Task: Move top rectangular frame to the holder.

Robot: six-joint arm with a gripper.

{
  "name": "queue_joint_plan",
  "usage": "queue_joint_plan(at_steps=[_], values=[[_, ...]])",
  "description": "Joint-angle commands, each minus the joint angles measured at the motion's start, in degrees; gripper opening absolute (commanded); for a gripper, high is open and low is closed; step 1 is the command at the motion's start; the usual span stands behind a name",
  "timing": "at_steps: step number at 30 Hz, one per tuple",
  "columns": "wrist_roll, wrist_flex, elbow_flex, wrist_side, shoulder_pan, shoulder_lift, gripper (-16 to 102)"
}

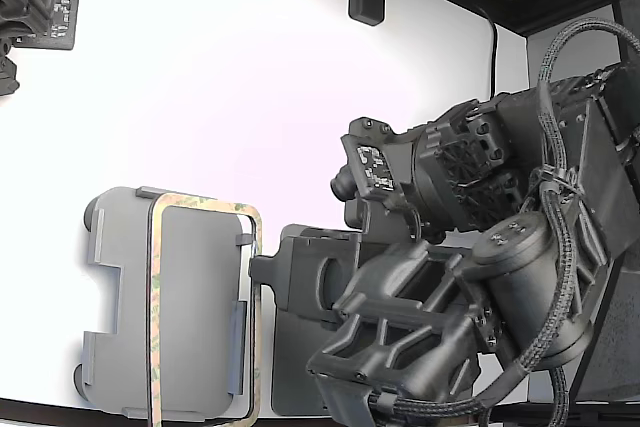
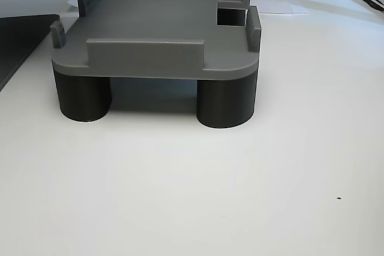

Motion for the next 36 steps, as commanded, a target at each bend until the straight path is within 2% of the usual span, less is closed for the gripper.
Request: queue_joint_plan(at_steps=[1, 12, 19, 36], values=[[0.88, 0.53, -1.58, -1.67, -0.97, 0.70, -11], [-3.16, 0.44, -5.71, -4.92, -5.71, -5.71, -11], [-6.59, -0.79, -3.96, -6.94, -8.53, -6.06, -11], [-4.75, -1.58, -4.66, -10.11, -8.79, -8.35, -11]])
